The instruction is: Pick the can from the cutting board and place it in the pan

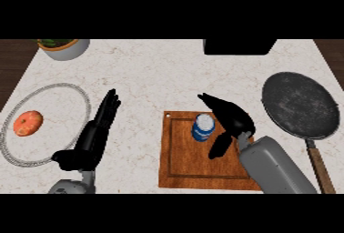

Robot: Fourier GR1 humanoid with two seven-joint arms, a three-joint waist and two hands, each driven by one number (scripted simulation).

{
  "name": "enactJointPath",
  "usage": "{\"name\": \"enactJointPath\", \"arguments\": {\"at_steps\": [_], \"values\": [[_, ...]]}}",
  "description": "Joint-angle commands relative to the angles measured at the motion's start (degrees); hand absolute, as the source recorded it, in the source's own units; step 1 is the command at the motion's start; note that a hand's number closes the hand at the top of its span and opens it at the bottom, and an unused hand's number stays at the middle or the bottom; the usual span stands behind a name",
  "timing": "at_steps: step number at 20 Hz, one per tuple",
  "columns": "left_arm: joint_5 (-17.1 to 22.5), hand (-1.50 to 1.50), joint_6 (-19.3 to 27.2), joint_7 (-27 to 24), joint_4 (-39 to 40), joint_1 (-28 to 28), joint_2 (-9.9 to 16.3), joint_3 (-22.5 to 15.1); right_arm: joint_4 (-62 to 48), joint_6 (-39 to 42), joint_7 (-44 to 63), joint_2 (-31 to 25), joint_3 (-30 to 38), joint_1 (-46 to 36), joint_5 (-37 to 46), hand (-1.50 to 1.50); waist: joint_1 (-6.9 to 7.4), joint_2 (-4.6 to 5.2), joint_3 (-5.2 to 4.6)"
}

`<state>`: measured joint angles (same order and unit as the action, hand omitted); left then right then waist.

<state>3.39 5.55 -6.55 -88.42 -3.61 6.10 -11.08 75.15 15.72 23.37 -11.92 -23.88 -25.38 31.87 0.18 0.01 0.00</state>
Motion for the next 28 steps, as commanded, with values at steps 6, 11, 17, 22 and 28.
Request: {"name": "enactJointPath", "arguments": {"at_steps": [6, 11, 17, 22, 28], "values": [[-0.69, 0.00, -1.21, 3.54, -3.51, -0.32, -0.29, 1.43, -17.29, -3.00, -4.43, 7.09, 3.51, -5.02, 6.93, -1.50, 0.51, 0.08, 0.02], [-0.38, 0.00, -2.99, 1.87, -6.00, 4.60, 0.54, 1.22, -17.68, 3.64, -10.04, 4.62, 0.34, -4.53, 8.83, 1.50, 0.62, 0.04, 0.01], [-2.14, 0.00, -2.58, -0.05, -0.08, 0.53, -1.49, 2.72, -23.71, -1.59, -15.54, 5.41, 2.57, -6.81, 15.01, 1.50, 0.14, 0.06, 0.00], [-2.86, 0.00, -2.46, 2.71, -4.97, 3.18, -1.99, 1.54, -24.47, -8.00, -15.45, 8.16, 3.25, -6.30, 19.34, 1.50, 0.21, 0.01, 0.01], [-1.17, 0.00, -4.04, 2.51, -2.41, 0.62, -0.83, 4.45, -12.45, -14.41, -15.14, 4.26, 4.77, -2.12, 21.63, 1.50, -0.48, -0.12, 0.00]]}}
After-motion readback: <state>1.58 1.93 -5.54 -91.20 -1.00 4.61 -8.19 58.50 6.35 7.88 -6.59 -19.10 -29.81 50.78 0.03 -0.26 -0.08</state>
